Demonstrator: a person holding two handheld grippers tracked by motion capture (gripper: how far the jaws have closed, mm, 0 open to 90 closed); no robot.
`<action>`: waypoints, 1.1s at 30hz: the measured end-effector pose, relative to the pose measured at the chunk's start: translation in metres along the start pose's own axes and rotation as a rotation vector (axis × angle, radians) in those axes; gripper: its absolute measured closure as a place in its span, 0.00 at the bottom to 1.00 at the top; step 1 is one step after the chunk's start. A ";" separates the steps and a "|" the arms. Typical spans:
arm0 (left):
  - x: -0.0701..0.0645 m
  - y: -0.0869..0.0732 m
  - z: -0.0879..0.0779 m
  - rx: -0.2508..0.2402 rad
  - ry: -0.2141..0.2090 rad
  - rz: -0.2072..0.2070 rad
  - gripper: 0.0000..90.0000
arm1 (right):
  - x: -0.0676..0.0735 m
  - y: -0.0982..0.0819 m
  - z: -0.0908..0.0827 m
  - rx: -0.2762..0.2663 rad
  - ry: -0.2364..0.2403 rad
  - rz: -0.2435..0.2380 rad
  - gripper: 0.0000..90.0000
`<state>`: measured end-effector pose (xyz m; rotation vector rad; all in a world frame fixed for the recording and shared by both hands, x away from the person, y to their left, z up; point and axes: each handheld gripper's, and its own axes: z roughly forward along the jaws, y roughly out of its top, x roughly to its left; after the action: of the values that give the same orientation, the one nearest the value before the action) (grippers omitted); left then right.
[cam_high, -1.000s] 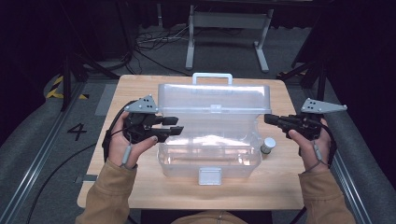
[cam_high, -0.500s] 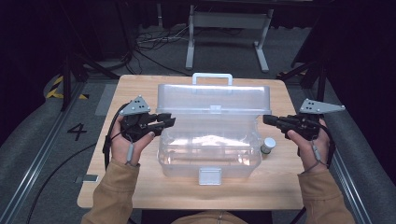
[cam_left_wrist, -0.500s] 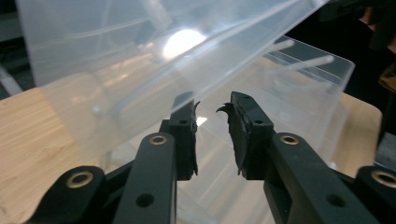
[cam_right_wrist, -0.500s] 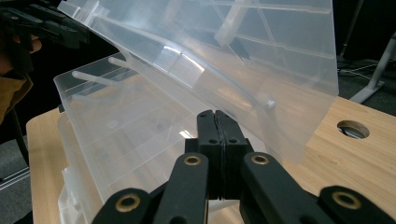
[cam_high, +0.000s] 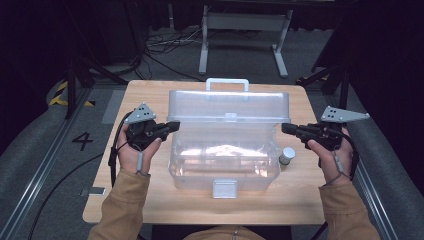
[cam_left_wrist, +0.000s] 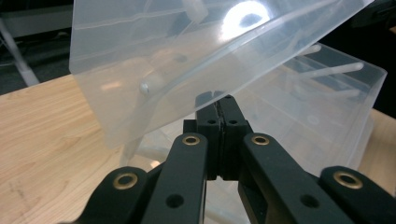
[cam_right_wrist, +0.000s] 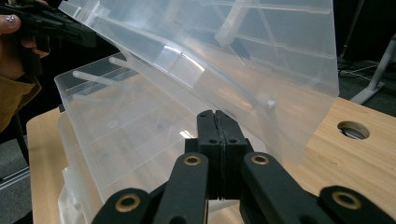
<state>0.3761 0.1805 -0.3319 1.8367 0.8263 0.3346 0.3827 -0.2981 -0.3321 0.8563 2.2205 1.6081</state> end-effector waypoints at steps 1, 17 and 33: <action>0.000 0.000 0.000 -0.003 0.002 -0.002 1.00 | 0.000 0.000 0.000 0.000 0.002 0.000 1.00; 0.007 0.004 0.002 -0.010 0.008 -0.001 1.00 | 0.007 0.000 -0.010 0.049 0.074 -0.003 0.87; 0.013 0.009 -0.002 -0.013 -0.013 -0.008 1.00 | 0.017 0.006 -0.013 0.021 -0.161 -0.028 0.65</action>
<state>0.3877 0.1888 -0.3251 1.8214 0.8209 0.3219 0.3640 -0.2970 -0.3198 0.9218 2.1313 1.4513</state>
